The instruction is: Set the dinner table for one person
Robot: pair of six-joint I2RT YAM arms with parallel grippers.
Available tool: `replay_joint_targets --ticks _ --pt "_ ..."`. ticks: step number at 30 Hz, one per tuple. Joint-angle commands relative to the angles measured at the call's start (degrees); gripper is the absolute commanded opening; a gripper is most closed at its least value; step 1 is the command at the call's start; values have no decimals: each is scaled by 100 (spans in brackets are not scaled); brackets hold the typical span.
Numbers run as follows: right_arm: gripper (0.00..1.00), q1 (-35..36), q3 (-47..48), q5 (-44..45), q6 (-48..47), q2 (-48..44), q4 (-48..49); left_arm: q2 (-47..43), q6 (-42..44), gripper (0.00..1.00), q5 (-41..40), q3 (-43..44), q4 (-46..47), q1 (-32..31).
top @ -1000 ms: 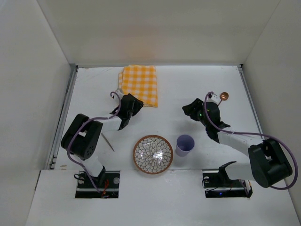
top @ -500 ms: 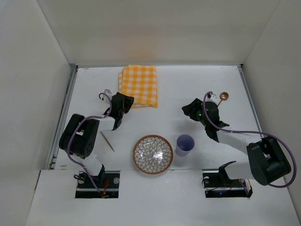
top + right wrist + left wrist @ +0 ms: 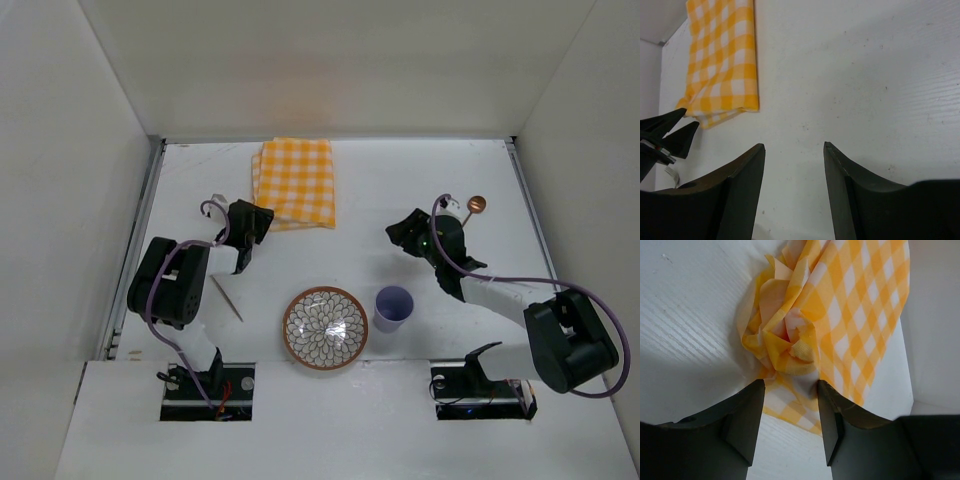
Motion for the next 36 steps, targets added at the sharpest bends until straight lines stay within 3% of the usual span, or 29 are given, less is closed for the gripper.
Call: replay_joint_targets --ticks 1,9,23,36 --pt "56 66 224 -56 -50 21 316 15 0 44 -11 151 411 49" --pt "56 74 232 -56 -50 30 316 -266 113 43 -116 98 403 92" --pt "56 145 267 -56 -59 56 290 305 237 43 -169 783 35 101" --pt "57 145 250 -56 -59 21 281 376 246 43 -353 740 -476 84"
